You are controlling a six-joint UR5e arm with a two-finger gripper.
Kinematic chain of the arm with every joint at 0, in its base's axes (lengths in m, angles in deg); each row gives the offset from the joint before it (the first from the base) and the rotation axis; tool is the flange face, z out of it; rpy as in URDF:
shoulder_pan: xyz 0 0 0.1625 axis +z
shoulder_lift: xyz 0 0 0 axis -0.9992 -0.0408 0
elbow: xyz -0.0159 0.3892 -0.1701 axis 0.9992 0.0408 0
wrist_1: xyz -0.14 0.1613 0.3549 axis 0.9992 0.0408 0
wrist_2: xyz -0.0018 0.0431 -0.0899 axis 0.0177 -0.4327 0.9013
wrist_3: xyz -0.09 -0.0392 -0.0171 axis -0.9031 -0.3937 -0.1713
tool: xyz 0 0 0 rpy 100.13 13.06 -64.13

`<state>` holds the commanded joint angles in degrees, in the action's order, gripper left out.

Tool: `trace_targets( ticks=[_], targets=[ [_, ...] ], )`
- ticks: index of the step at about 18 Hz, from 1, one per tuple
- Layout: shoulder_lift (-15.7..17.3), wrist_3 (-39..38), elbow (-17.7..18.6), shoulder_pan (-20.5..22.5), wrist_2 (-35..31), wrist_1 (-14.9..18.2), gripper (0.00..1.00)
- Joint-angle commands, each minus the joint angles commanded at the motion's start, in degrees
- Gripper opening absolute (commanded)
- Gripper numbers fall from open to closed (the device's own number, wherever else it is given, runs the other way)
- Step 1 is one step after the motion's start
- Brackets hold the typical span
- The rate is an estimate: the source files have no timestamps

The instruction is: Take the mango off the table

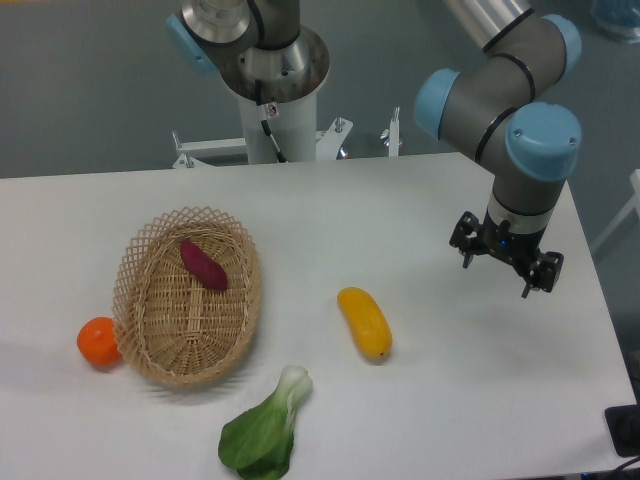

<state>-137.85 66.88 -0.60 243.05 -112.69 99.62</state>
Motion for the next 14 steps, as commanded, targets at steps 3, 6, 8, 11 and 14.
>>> trace_targets(
  ticks=[3, 6, 8, 11, 14],
  targets=[
    [0.1, 0.0, -0.1, 0.0, 0.0, 0.0, 1.0],
    [0.1, 0.0, 0.1, 0.0, 0.3, 0.0, 1.0],
    [0.2, 0.0, 0.3, -0.3, 0.0, -0.6, 1.0],
    [0.3, 0.0, 1.3, -0.2, 0.2, -1.7, 1.0],
    [0.4, -1.0, 1.2, -0.4, -0.1, -2.3, 1.0]
  ],
)
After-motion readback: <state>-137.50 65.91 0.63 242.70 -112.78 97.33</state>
